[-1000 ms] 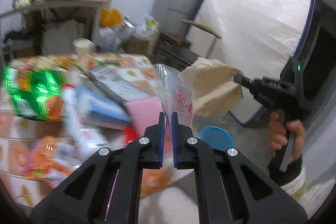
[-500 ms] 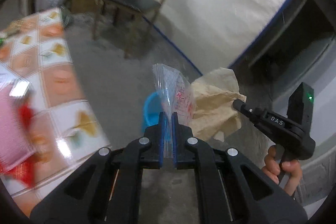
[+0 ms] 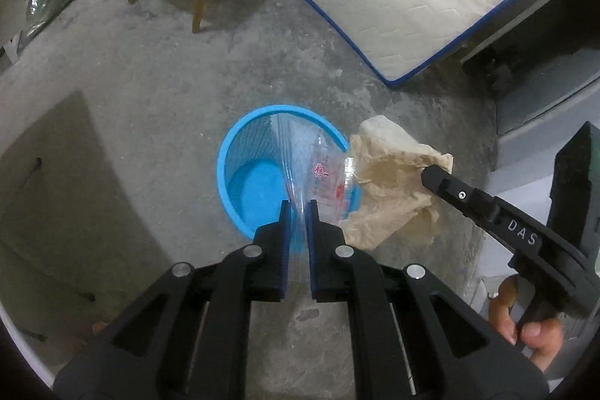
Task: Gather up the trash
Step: 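Carry both items to the blue wastebasket and open both tools to drop them, then move both tools back to the table toward the pink sponge and red wrapper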
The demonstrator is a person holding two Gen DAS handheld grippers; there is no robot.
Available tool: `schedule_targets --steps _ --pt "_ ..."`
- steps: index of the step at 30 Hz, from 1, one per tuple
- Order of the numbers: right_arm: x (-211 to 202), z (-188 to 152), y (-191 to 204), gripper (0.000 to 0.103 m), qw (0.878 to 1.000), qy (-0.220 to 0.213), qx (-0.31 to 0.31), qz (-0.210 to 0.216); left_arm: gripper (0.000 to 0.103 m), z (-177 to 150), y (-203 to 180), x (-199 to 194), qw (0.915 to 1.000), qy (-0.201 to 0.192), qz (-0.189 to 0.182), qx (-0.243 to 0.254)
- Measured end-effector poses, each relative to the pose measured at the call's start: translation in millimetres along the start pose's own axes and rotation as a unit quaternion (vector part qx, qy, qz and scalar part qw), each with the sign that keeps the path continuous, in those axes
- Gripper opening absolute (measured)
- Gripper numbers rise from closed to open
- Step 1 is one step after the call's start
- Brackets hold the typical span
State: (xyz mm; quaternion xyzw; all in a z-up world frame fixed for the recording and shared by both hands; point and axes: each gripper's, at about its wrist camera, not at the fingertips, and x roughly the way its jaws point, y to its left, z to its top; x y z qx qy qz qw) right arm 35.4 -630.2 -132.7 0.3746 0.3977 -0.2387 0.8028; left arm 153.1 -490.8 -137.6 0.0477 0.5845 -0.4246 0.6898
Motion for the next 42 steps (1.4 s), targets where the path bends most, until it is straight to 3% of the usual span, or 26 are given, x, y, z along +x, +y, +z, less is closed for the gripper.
schedule_targets --steps 1,2,3,6,8,11,16,18,20,23,27,31,36,42 --pt "6.0 3.6 -0.7 0.004 1.000 -0.001 -0.002 -0.005 0.005 5.9 -2.6 7.8 1.0000 0.001 0.003 -0.001" --pt "14.0 8.7 -0.3 0.004 1.000 -0.002 -0.005 -0.015 0.012 7.0 -5.2 14.5 0.9999 0.000 0.010 0.000" --pt "18.8 11.6 -1.2 0.004 1.000 -0.002 -0.010 -0.020 0.026 11.7 -8.5 22.2 0.9998 0.001 0.018 0.005" --pt "42.3 21.6 -4.1 0.008 0.999 0.013 -0.022 -0.032 0.048 17.4 -13.7 43.3 0.9994 0.010 0.029 0.016" --pt "55.6 24.7 -7.8 0.024 0.998 0.026 -0.021 -0.048 0.054 17.5 -13.5 46.3 0.9990 0.005 0.041 0.016" --pt "58.4 24.5 -12.7 0.042 0.998 0.019 -0.015 -0.060 0.060 11.3 -6.5 33.6 0.9995 -0.014 0.027 -0.001" --pt "45.6 12.3 -12.7 0.048 0.999 0.005 -0.008 -0.048 0.064 5.0 2.2 5.0 0.9981 -0.051 0.035 0.006" --pt "35.3 6.2 -9.4 0.049 0.999 -0.001 -0.012 -0.037 0.065 -0.7 4.4 -22.1 0.9972 -0.073 0.014 0.012" --pt "20.5 0.2 -4.2 0.049 1.000 -0.011 -0.016 -0.021 0.075 -7.2 7.1 -54.8 0.9948 -0.099 -0.005 0.021" --pt "-7.0 -10.4 9.2 0.058 0.999 -0.023 -0.021 0.022 0.077 -23.8 9.7 -111.5 0.9891 -0.144 -0.011 0.026" --pt "-39.0 -26.3 35.4 0.067 0.993 -0.023 -0.031 0.113 0.089 -53.3 13.6 -190.5 0.9782 -0.204 -0.013 0.037" --pt "-59.4 -41.1 74.8 0.069 0.982 -0.011 -0.053 0.182 0.092 -92.8 29.2 -248.8 0.9688 -0.246 0.000 0.033" --pt "-72.6 -68.4 140.9 0.070 0.963 0.015 -0.104 0.249 0.094 -154.8 53.5 -293.1 0.9556 -0.291 0.005 0.047" --pt "-60.4 -116.1 215.8 0.070 0.934 0.089 -0.161 0.307 0.094 -210.6 97.6 -320.7 0.9410 -0.323 0.098 0.027"
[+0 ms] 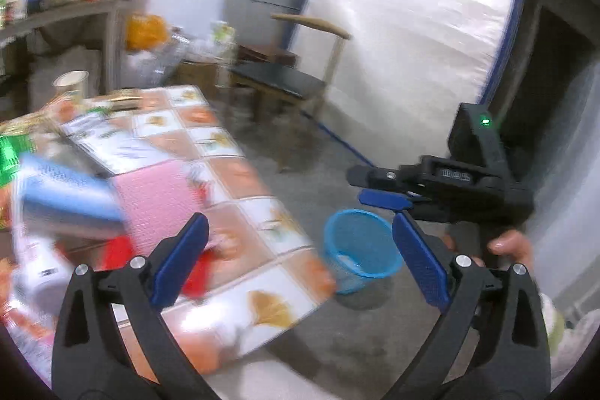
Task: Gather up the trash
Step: 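Move both tools back to the table toward the pink sponge and red wrapper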
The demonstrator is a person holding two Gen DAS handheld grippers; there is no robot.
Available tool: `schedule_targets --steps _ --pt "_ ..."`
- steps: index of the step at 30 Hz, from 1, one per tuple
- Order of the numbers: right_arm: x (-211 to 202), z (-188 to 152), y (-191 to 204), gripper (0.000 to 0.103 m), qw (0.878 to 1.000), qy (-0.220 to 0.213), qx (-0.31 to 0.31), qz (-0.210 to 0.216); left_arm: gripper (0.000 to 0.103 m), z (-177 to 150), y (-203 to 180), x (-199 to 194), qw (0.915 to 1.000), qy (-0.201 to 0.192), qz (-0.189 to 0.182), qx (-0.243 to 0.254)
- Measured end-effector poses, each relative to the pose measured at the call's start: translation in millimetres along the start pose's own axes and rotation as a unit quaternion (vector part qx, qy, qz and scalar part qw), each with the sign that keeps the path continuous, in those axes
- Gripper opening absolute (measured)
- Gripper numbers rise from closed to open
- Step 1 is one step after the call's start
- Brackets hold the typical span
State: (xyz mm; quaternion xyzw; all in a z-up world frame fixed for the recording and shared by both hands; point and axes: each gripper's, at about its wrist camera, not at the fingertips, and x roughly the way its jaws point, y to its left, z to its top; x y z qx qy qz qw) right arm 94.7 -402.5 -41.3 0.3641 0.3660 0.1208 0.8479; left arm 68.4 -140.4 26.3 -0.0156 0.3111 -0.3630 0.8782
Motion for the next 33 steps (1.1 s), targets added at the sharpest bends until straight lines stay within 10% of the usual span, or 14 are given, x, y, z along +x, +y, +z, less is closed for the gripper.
schedule_targets --steps 8,18,25,33 --pt "62.8 -9.5 50.1 0.070 0.998 0.044 -0.014 0.034 0.094 1.9 59.2 16.0 0.9887 0.034 0.146 0.008" --pt "127.2 9.2 59.7 0.058 0.996 0.074 0.000 0.040 0.055 -0.8 115.1 44.4 0.9889 0.069 0.083 -0.102" --pt "145.4 18.7 49.8 0.049 0.993 0.094 0.017 0.073 0.054 -6.2 125.2 61.0 0.9849 0.095 0.074 -0.124" --pt "154.8 15.1 46.1 0.014 0.988 0.114 0.032 0.103 0.054 -11.1 138.6 82.1 0.9731 0.133 0.044 -0.183"
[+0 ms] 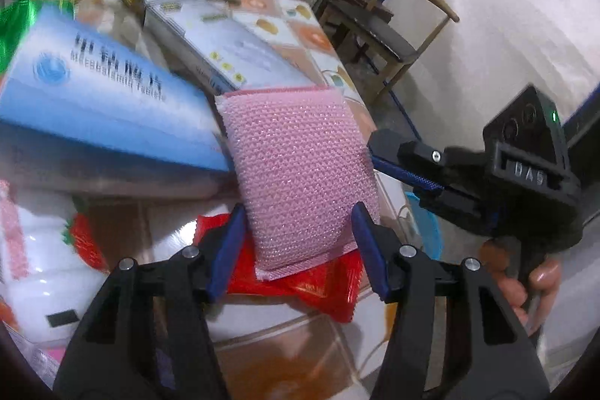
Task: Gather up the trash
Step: 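Move both tools back to the table toward the pink sponge and red wrapper, then grasp the pink sponge with the left tool while the right tool grasps a red wrapper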
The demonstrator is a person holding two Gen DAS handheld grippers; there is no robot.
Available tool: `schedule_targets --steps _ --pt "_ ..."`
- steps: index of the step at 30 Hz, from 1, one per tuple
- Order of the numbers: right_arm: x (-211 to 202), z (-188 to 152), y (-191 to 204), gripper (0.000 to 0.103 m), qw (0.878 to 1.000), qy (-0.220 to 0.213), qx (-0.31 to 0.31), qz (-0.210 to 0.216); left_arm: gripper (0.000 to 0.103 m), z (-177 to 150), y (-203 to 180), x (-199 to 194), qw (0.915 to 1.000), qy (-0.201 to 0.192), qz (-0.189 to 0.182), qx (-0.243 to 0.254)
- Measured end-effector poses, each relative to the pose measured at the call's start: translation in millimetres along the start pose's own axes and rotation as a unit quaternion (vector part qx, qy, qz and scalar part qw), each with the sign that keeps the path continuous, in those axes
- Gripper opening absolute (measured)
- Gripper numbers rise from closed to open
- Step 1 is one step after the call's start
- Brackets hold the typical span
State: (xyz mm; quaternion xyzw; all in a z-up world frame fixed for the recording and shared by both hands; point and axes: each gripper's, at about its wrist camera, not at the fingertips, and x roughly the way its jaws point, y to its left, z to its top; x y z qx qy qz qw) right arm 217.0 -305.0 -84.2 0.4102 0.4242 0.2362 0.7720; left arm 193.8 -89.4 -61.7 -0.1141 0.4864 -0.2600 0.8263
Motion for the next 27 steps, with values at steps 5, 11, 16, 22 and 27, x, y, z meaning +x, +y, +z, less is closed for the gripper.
schedule_targets --steps 5,11,16,22,27 --pt "-3.1 0.7 -6.9 0.010 0.999 -0.003 0.018 0.027 0.043 -0.1 8.8 -0.6 0.9989 -0.004 -0.026 -0.039" --pt "-8.6 -1.7 -14.8 0.010 0.998 -0.009 0.036 0.042 0.025 -2.8 8.4 -9.4 0.9976 -0.023 -0.037 -0.055" --pt "-17.4 -4.9 -12.1 0.010 0.998 -0.018 0.033 0.040 0.017 -3.8 2.3 -22.9 0.9972 -0.042 -0.040 -0.046" --pt "-31.3 -4.7 -8.1 0.011 0.999 -0.040 0.022 -0.004 0.015 -5.1 1.7 -45.3 0.9956 -0.066 -0.049 -0.043" --pt "-23.6 -4.7 -4.2 0.028 0.997 -0.030 0.010 -0.077 0.015 -5.7 3.8 -72.8 0.9924 -0.097 -0.061 -0.045"
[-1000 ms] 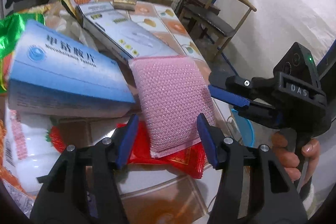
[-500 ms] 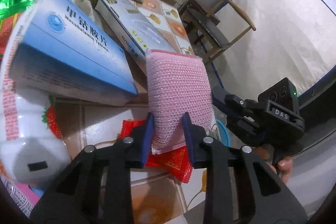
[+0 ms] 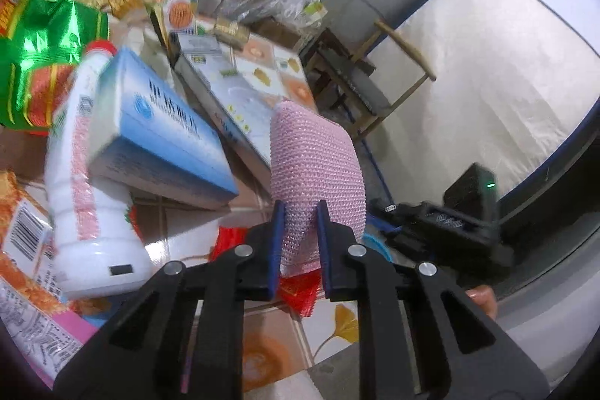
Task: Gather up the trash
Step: 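Grasp the pink sponge with the left tool while the right tool grasps a red wrapper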
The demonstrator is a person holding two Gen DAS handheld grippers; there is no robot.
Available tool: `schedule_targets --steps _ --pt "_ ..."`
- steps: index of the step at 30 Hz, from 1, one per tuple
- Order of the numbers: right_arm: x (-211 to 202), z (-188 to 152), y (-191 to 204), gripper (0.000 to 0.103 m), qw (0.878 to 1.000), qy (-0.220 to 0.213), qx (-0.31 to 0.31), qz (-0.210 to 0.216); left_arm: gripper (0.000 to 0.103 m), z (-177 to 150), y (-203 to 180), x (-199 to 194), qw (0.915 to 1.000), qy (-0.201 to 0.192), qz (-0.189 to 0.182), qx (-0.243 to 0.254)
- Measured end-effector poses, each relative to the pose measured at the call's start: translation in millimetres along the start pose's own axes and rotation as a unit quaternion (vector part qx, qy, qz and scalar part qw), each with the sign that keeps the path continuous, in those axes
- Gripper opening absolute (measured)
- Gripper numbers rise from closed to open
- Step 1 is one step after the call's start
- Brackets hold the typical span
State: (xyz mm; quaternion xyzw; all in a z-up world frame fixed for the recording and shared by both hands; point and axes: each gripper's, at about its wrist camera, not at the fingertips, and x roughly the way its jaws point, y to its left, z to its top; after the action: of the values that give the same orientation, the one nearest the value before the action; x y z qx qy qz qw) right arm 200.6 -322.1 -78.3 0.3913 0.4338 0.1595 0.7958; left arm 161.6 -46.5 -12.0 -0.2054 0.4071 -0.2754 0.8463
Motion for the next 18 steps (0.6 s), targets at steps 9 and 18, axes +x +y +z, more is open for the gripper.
schedule_targets --steps 9,18 --pt "38.1 -2.8 28.0 0.047 0.991 0.020 -0.064 -0.119 0.014 10.8 -4.1 -38.0 0.9986 -0.052 0.008 0.010" --pt "24.2 -14.3 7.4 0.004 0.993 0.006 -0.033 -0.114 0.014 6.5 -8.1 -51.4 0.9980 -0.061 0.014 0.012"
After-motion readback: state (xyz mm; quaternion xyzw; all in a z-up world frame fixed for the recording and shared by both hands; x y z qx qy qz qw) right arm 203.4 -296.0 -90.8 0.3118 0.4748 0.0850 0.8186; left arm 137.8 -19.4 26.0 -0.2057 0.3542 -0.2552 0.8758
